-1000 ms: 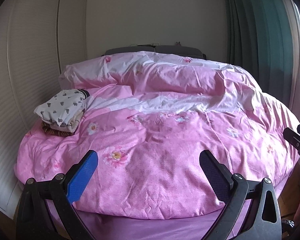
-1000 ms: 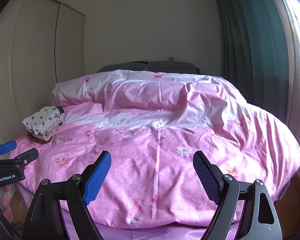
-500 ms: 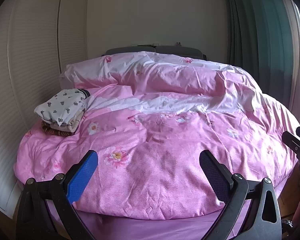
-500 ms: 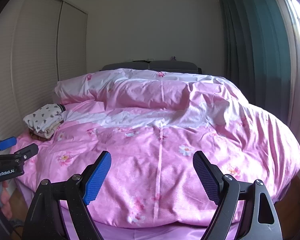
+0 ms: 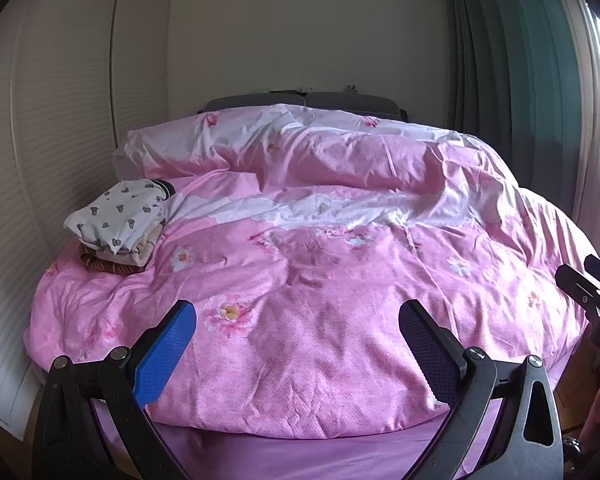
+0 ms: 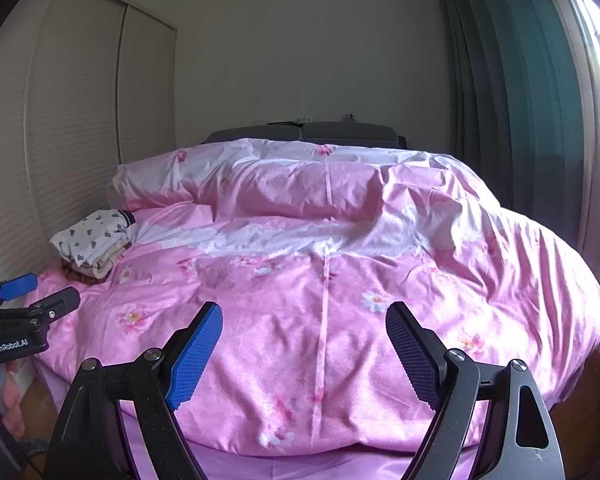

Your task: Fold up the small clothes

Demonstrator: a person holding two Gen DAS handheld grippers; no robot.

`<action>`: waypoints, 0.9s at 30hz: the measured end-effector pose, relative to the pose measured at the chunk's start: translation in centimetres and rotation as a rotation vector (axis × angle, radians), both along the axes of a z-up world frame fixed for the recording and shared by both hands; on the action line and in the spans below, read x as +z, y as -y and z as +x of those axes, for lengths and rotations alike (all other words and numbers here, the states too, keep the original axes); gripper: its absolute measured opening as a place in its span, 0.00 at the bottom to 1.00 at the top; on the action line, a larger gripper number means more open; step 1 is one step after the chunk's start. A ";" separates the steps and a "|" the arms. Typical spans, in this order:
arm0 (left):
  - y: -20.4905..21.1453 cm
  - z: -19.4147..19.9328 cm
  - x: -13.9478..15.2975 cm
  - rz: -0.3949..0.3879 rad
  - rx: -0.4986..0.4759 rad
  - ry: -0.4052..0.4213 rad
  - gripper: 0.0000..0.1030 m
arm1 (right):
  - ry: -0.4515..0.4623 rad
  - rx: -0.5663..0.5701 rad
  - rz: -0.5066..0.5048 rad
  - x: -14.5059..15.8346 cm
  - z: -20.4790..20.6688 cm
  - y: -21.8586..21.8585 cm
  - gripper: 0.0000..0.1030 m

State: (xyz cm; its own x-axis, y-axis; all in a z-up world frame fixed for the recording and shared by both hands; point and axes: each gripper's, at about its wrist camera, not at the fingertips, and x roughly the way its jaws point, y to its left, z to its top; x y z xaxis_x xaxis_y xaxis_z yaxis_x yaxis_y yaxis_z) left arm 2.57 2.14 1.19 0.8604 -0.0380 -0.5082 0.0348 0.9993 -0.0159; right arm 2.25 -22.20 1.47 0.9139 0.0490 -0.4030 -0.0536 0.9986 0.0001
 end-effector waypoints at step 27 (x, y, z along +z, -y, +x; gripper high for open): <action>0.8 -0.2 0.4 -0.018 -0.063 -0.015 1.00 | 0.004 0.006 0.004 0.0 0.0 0.1 0.82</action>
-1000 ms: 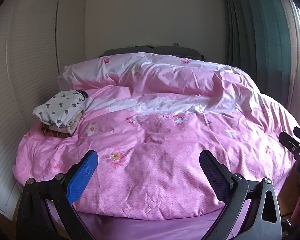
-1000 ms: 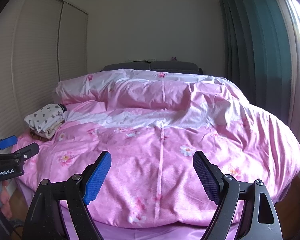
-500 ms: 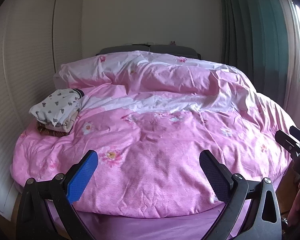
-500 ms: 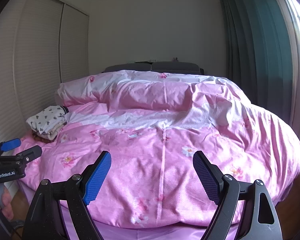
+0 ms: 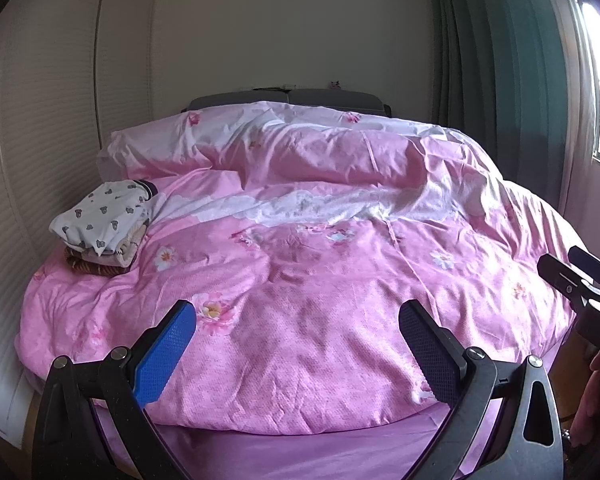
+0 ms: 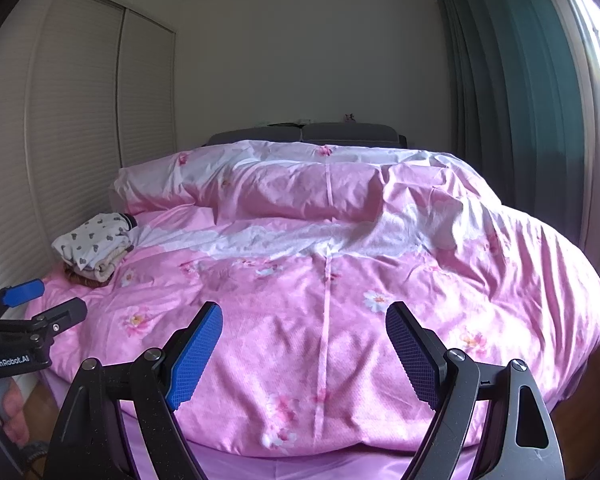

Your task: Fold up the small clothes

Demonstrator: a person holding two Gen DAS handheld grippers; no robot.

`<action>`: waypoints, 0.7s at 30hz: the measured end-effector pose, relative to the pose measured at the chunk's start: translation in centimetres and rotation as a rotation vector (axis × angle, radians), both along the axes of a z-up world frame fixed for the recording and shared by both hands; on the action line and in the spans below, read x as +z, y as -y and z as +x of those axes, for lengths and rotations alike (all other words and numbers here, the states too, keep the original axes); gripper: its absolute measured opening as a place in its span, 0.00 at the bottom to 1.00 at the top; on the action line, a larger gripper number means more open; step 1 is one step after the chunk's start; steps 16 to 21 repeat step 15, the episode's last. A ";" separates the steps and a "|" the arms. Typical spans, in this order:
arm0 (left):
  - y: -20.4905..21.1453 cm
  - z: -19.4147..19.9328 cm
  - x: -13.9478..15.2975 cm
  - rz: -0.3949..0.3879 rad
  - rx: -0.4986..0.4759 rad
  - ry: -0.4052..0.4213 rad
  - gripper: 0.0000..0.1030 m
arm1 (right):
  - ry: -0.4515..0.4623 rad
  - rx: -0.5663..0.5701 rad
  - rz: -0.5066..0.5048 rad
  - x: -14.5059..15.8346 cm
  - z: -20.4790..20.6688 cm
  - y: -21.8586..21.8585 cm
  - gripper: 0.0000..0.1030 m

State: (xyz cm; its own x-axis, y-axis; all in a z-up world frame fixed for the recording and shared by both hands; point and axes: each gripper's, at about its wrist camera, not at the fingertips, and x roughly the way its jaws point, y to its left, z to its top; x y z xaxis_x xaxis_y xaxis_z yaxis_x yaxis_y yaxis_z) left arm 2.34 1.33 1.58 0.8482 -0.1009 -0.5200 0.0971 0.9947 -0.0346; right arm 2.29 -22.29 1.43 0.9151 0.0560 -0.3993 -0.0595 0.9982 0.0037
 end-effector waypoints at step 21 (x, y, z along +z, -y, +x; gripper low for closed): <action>0.0 0.1 -0.6 0.005 -0.014 -0.007 1.00 | -0.002 -0.004 0.003 -0.1 0.0 0.0 0.82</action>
